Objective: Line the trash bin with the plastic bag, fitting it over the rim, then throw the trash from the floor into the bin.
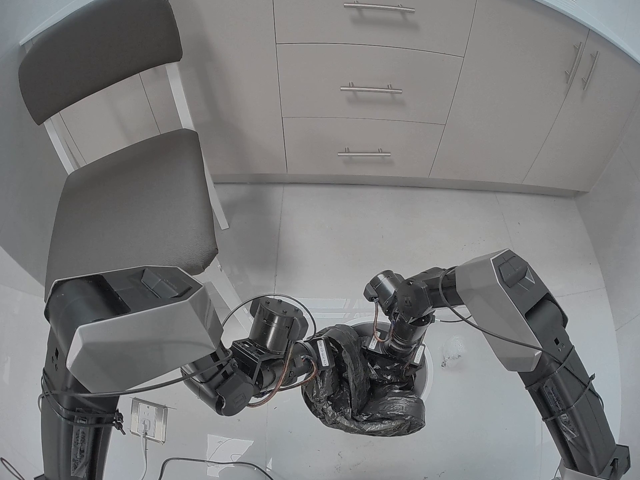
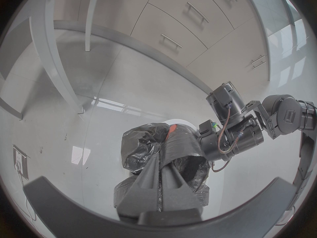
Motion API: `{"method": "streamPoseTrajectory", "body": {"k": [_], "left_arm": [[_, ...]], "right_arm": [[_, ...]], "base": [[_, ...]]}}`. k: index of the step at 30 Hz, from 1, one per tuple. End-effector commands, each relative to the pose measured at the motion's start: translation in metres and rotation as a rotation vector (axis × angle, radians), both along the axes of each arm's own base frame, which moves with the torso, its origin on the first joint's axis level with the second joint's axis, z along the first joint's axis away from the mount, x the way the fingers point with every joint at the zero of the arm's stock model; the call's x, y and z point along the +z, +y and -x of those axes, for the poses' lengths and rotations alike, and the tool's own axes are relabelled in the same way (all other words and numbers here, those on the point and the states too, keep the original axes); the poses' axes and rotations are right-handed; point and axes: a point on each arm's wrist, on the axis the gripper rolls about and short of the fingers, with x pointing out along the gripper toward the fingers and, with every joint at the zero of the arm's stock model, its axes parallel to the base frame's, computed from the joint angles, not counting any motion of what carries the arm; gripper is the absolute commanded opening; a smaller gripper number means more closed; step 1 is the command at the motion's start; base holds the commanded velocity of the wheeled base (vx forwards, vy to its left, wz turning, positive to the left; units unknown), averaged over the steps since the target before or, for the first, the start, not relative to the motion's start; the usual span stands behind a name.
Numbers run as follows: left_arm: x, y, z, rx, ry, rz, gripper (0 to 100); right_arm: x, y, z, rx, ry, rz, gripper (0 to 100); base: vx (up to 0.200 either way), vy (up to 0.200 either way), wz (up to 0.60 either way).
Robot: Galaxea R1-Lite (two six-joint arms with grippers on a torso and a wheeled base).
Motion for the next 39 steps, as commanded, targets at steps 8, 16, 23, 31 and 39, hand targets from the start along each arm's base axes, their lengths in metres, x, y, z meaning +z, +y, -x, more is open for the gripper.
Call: {"method": "streamPoseTrajectory", "body": {"k": [8, 16, 23, 31, 39], "left_arm": [[0.008, 0.003, 0.004, 0.005, -0.016, 0.024, 0], [0.025, 0.005, 0.007, 0.007, -0.048, 0.057, 0], [0.037, 0.008, 0.011, 0.008, -0.064, 0.071, 0], [0.033, 0.007, 0.011, 0.007, -0.057, 0.062, 0], [0.032, 0.007, 0.011, 0.007, -0.055, 0.062, 0]], "right_arm": [[0.073, 0.003, 0.011, 0.019, -0.04, -0.02, 100], [0.151, 0.0, 0.052, 0.149, 0.031, 0.062, 100], [0.174, 0.023, 0.105, 0.399, 0.119, 0.292, 100], [0.153, 0.075, 0.147, 0.839, 0.137, 0.468, 100], [0.101, 0.093, 0.148, 1.008, 0.199, 0.556, 100]], "base": [[0.0, 0.0, 0.0], [0.0, 0.0, 0.0], [0.0, 0.0, 0.0], [0.0, 0.0, 0.0], [0.0, 0.0, 0.0]]}}
